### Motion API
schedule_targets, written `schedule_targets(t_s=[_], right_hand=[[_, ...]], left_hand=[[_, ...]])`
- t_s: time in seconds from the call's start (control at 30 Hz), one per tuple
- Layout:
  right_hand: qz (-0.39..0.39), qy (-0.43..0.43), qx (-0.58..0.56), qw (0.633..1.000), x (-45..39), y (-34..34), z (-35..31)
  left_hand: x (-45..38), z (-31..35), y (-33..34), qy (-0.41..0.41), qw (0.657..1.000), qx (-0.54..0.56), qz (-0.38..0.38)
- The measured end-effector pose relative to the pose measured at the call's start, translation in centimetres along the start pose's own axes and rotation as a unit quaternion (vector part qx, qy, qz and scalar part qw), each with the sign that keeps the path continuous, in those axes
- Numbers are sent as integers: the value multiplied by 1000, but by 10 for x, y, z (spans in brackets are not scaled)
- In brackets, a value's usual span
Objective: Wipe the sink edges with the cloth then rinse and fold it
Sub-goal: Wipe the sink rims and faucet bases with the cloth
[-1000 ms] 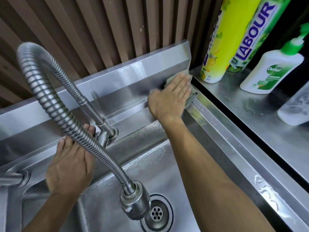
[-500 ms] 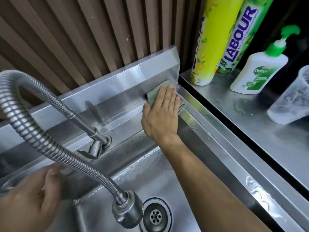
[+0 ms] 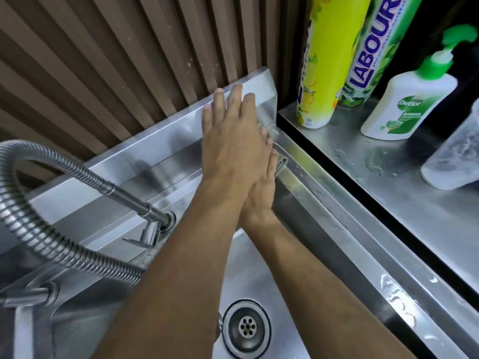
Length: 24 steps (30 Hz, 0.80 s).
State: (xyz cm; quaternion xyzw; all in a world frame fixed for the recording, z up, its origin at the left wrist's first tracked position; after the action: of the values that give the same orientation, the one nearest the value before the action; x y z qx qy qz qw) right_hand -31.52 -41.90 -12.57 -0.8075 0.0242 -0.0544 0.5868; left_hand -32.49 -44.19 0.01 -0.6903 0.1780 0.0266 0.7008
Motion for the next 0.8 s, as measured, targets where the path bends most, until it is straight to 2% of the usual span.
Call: schedule_targets(t_s=[0.03,0.07,0.13,0.23,0.43,0.53,0.6,0.8], right_hand=[[5,5,-1,1000,0,-5,1],[2,5,1,1000,-1,-6,-2],[15,21,-32,999,-5,-9,-1],[28,33,-58,997,-12,-8,1],[99,62,-148,982,-20,-26,5],[94,58,-142,984,-25,-23,-1],[83,48,-99,990,-24,-16,-7],[31,28,-18,999,-1,-1,-14]], left_hand=[[-23,-12,3,-4,999,-34,-21],[-32,-16,12,31,998,-36,-45],[-21,-24,29,103,989,-97,-43],[-17,-45,36,217,946,-237,-34],[-24,-53,33,349,900,-259,-37],[-23,-54,30,354,899,-253,-37],[-19,-51,34,361,890,-278,-20],[-20,-49,32,357,895,-268,-16]])
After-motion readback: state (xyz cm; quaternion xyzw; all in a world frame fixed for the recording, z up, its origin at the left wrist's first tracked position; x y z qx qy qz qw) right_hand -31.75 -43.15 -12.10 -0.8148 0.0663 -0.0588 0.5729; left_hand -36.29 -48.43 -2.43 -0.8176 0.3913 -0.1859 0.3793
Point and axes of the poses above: each hand's wrist, its own x-axis away from the middle knuckle, its own y-axis out of the palm, z = x × y, the point moved 8 cm from there along -x, towards the middle knuckle, and after that the axes turned 10 degrees about y, right-handed, at the moved point
